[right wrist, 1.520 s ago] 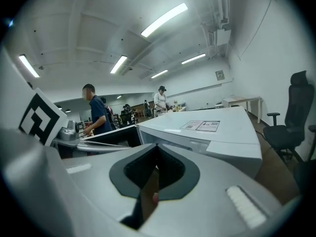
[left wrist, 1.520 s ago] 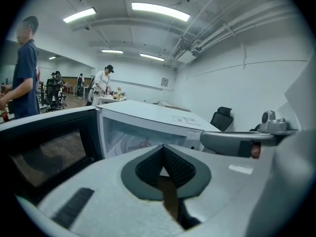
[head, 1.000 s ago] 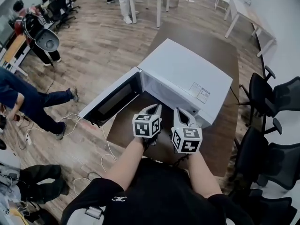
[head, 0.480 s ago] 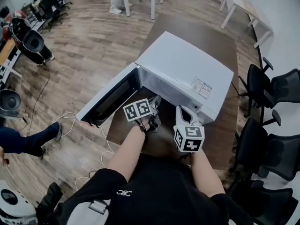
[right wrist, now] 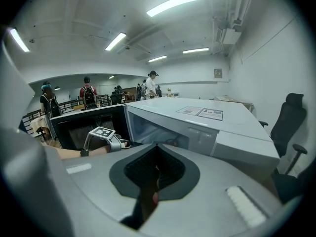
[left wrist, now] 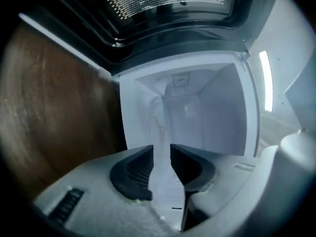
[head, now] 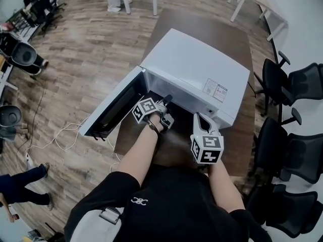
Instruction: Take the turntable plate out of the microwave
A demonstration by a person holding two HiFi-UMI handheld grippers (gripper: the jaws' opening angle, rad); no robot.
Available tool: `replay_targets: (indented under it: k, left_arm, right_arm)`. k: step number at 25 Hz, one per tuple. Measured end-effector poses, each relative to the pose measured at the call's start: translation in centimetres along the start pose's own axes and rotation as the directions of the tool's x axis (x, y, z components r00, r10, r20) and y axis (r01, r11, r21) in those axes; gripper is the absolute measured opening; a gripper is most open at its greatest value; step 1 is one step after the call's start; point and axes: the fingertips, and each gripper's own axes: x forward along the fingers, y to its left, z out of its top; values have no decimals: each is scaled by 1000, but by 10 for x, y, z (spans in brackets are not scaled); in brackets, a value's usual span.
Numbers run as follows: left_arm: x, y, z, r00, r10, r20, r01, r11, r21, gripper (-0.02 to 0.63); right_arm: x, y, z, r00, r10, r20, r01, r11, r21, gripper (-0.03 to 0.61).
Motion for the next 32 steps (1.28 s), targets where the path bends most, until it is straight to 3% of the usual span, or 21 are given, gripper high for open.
replay_targets:
  k: [7,23,32]
  left_arm:
    - [11,17,2,999,38,-9,-39,997,-63,152]
    - [19,13,3,999,33,-29,-35,998,-49,146]
    - [25,12,6,999,39,-18,-40,995,-87,138]
  right_arm:
    - [1,-6,-5,999,-28,-17,28,1000,2,9]
    - [2,-11,-10,999,-33,-22,34,999,18,9]
    - [1,-17,-11,999,-45,-22,45,999,22,9]
